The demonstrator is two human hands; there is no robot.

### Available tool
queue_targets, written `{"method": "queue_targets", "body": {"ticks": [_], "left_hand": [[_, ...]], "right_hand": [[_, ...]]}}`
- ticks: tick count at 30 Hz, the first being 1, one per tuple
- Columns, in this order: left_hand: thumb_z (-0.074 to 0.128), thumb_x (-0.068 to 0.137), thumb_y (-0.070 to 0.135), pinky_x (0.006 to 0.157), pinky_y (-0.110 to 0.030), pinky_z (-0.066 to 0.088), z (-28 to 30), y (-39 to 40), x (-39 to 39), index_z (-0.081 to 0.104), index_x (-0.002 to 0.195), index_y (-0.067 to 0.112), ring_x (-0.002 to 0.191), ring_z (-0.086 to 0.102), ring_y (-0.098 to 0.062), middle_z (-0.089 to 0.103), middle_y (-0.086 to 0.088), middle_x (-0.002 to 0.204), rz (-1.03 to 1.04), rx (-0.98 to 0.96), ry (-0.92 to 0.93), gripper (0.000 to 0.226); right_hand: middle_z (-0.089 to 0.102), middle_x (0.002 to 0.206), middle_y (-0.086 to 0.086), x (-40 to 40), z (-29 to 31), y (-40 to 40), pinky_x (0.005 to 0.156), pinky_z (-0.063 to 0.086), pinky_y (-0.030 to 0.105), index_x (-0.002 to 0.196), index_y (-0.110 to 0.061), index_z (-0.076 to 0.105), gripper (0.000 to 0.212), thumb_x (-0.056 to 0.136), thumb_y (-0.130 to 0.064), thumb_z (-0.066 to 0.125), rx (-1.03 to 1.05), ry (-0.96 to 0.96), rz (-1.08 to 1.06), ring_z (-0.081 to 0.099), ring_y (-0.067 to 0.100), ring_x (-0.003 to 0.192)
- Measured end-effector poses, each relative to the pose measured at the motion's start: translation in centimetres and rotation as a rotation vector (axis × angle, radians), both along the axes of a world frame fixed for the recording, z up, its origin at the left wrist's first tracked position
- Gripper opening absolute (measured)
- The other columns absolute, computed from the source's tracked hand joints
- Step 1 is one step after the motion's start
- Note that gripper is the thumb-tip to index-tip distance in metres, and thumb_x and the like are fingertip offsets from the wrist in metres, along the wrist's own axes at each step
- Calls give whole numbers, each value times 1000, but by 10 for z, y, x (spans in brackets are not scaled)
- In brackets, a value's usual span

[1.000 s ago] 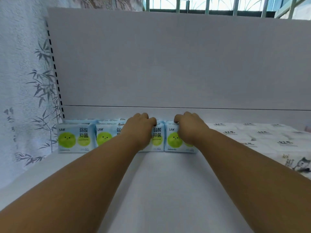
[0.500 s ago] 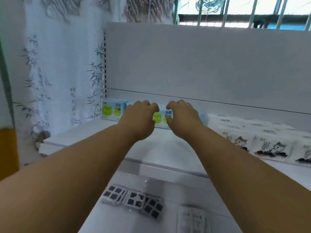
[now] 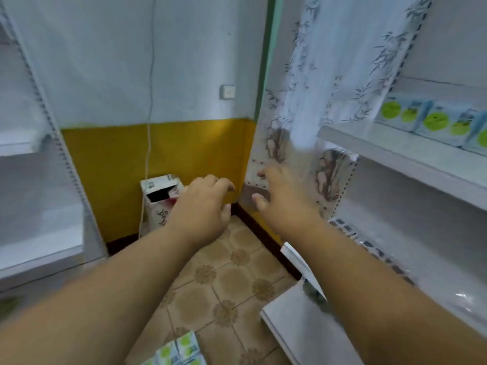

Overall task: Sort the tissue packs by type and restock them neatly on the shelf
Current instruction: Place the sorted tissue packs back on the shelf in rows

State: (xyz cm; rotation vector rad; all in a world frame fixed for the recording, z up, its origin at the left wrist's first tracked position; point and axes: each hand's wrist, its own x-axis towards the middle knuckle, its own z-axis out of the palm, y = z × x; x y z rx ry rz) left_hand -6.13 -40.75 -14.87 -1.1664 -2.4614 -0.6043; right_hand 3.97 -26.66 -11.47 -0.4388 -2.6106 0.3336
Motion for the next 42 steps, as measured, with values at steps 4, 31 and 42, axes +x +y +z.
{"method": "queue_targets", "body": {"ticks": [4, 31, 42], "left_hand": [[61, 89, 33, 84, -38, 49, -68, -119, -46, 58, 116, 32, 102, 52, -17, 58, 9, 111, 174, -53, -70, 26], [63, 89, 24, 79, -30, 42, -888, -312, -47, 55, 121, 22, 97, 56, -19, 58, -1, 116, 752, -158, -1177, 33], [74, 84, 41, 65, -30, 55, -1030, -319, -48, 70, 107, 14, 76, 67, -16, 72, -2, 93, 1060, 363, -1604, 36]], "right_hand": [[50, 123, 0, -64, -67, -104, 95, 47, 42, 130, -28, 47, 42, 92, -36, 62, -92, -114, 132, 46, 22, 116], [53, 135, 8, -144, -927, -273, 95, 47, 34, 137, -16, 49, 53, 90, -33, 65, -685, -1033, 100, 56, 26, 118], [63, 118, 9, -144, -1062, -303, 94, 51, 42, 117, -15, 59, 60, 70, -49, 73, -734, -936, -242, 61, 32, 110]]}}
